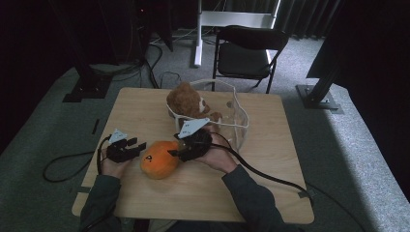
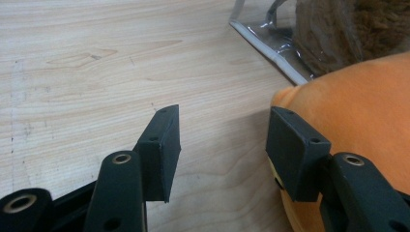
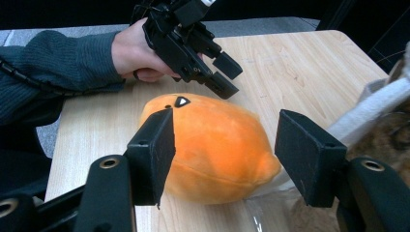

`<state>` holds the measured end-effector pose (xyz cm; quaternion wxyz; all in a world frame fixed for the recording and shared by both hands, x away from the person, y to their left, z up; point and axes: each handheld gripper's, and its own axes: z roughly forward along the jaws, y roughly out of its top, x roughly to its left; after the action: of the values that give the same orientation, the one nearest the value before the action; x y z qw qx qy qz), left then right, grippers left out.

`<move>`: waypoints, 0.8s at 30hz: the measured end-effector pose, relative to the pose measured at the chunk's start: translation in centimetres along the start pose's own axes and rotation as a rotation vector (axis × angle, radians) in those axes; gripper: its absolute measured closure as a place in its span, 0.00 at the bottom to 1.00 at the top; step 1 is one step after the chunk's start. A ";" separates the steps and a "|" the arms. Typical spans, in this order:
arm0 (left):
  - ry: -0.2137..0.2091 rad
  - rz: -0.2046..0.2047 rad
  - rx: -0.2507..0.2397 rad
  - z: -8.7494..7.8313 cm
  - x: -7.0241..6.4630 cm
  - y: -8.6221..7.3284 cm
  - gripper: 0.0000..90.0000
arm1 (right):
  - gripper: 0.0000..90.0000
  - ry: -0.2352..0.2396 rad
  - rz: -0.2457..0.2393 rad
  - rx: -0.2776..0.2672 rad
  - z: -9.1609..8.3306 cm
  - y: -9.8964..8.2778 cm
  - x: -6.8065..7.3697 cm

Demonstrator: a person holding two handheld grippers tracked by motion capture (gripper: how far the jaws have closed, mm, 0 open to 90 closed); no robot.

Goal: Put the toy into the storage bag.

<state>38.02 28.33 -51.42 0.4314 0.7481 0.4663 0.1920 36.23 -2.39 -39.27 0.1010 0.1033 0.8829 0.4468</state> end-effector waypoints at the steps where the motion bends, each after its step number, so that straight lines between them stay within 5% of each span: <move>1: -0.001 0.003 0.002 -0.1 0.0 -0.1 0.52 | 0.43 0.004 0.000 0.003 0.1 -0.1 0.1; 24: -0.021 0.001 0.003 -1.0 -0.2 -0.9 0.52 | 0.43 0.058 0.013 0.015 2.2 -0.7 0.8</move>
<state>36.74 28.81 -51.61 0.4352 0.7509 0.4616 0.1837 36.01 -0.86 -41.18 0.0716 0.0965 0.8882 0.4435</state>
